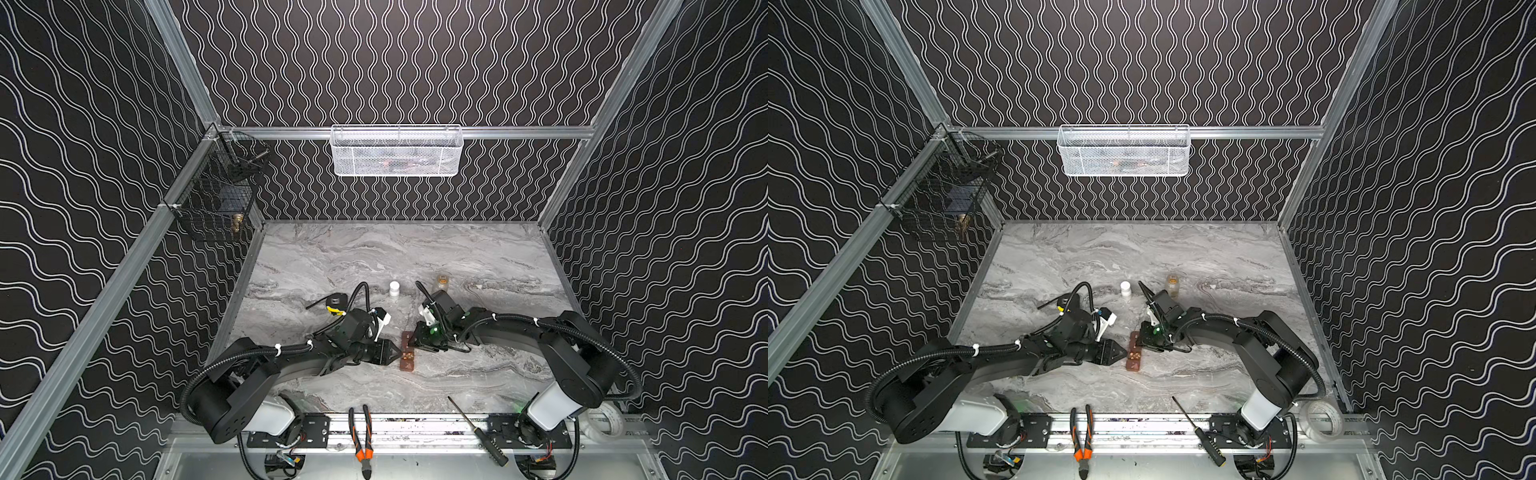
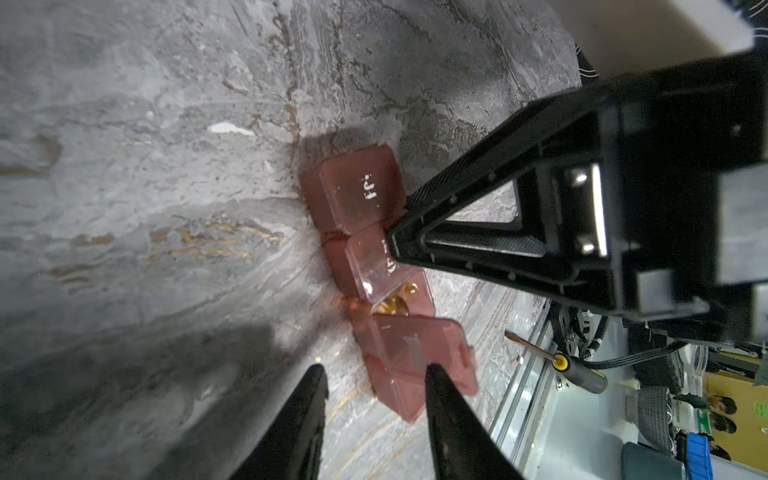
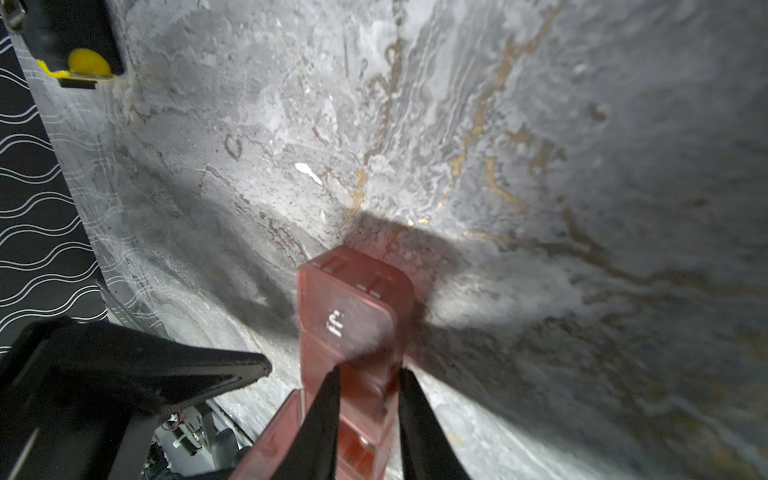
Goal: Sort the pills into containers
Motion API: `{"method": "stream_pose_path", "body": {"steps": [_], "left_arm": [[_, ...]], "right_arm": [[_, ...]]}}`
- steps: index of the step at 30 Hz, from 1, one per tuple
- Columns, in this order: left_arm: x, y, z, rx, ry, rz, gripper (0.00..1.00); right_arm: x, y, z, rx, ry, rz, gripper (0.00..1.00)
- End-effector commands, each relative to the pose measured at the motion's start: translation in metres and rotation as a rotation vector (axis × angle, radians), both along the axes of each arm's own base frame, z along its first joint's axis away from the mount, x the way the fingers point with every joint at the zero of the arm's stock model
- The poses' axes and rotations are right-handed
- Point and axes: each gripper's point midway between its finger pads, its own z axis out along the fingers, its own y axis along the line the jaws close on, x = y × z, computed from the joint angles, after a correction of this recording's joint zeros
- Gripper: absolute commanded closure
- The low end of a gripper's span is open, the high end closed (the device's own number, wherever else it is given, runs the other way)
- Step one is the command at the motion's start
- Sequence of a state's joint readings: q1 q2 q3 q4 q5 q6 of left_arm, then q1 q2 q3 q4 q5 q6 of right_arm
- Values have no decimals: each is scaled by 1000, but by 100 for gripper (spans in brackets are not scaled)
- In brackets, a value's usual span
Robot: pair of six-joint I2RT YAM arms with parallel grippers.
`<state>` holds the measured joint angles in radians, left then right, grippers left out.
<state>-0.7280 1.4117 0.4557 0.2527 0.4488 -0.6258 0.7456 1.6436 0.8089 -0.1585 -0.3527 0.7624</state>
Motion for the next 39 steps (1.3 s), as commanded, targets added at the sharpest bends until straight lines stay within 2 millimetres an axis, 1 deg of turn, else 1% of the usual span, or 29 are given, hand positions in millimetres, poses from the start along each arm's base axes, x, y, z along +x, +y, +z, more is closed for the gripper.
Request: {"method": "stream_pose_path", "body": {"steps": [1, 8, 15, 20, 27, 35, 39], "left_arm": [[10, -5, 7, -17, -38, 16, 58], [15, -12, 6, -21, -38, 7, 58], [11, -13, -2, -18, -14, -11, 58], [7, -15, -5, -10, -10, -35, 58], [1, -12, -12, 10, 5, -48, 57], [3, -15, -17, 15, 13, -47, 56], [4, -16, -18, 24, 12, -47, 57]], "right_arm": [[-1, -2, 0, -12, 0, -1, 74], [0, -1, 2, -9, -1, 0, 73], [0, 0, 5, -7, -3, 5, 72], [2, 1, 8, -6, -8, 4, 71], [3, 2, 9, -6, -10, 7, 71], [3, 2, 10, -5, -12, 5, 70], [2, 3, 13, 6, -17, 12, 68]]}}
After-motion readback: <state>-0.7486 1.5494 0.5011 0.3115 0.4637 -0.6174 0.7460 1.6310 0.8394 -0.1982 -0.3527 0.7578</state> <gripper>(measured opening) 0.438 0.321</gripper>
